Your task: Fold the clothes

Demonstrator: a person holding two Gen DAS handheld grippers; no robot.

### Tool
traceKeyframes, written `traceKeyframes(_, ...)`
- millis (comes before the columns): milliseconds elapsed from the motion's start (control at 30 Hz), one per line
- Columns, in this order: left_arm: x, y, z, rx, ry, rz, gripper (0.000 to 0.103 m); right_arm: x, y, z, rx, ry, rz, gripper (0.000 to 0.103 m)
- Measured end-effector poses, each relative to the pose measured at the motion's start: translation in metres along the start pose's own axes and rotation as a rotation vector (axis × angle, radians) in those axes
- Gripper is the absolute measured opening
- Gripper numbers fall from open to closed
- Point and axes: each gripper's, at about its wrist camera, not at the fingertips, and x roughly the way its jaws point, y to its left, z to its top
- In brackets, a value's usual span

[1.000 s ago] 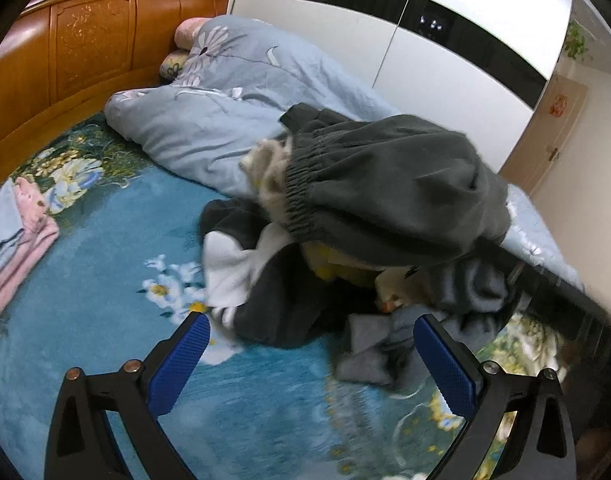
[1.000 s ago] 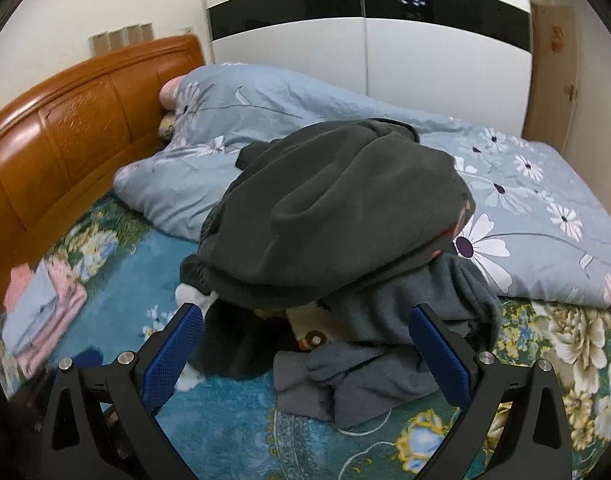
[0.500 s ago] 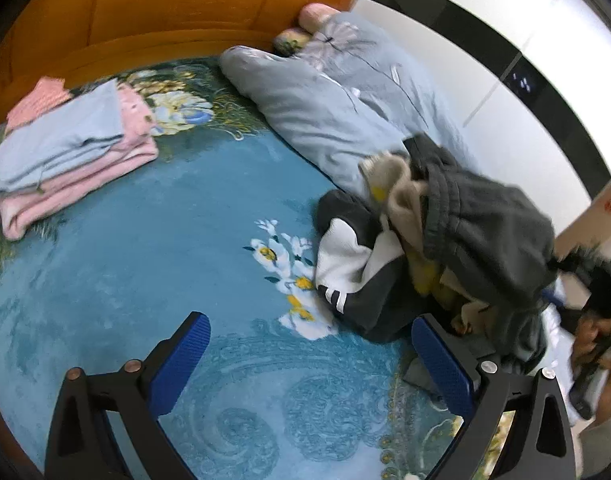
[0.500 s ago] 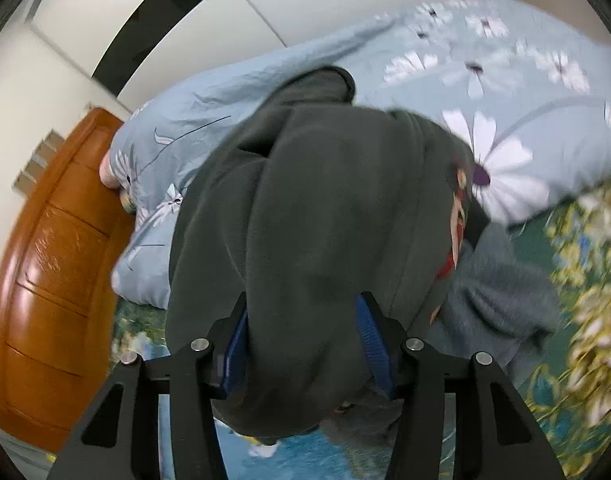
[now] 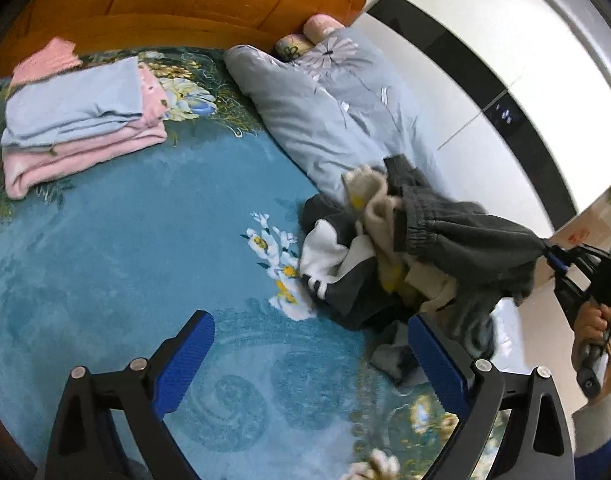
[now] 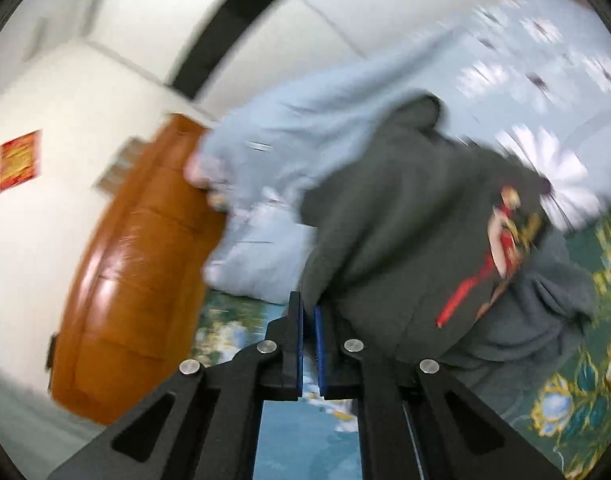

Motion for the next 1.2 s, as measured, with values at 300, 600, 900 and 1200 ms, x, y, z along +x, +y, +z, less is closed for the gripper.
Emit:
traceKeyframes(300,-0.032,0.027,-0.005,-0.137,0.028,-0.132,0.098,-0.056,0.139,-0.039,-0.427,-0.07,0.129,0.0)
traceKeyframes(600,-0.029,0.035,-0.011,-0.122,0.074,-0.112,0.099,-0.059,0.022,-0.034,-0.122,-0.077,-0.075,0.049)
traceKeyframes(900,0.01,0.036,-0.019,-0.163,0.137,-0.07,0.099,-0.03,-0.124,-0.028,0.254,-0.055,-0.11,0.077)
traceKeyframes(1200,0.042,0.027,-0.023,-0.172,0.185,-0.044,0.099,0.033,-0.138,-0.001,0.334,-0.024,0.032,0.08)
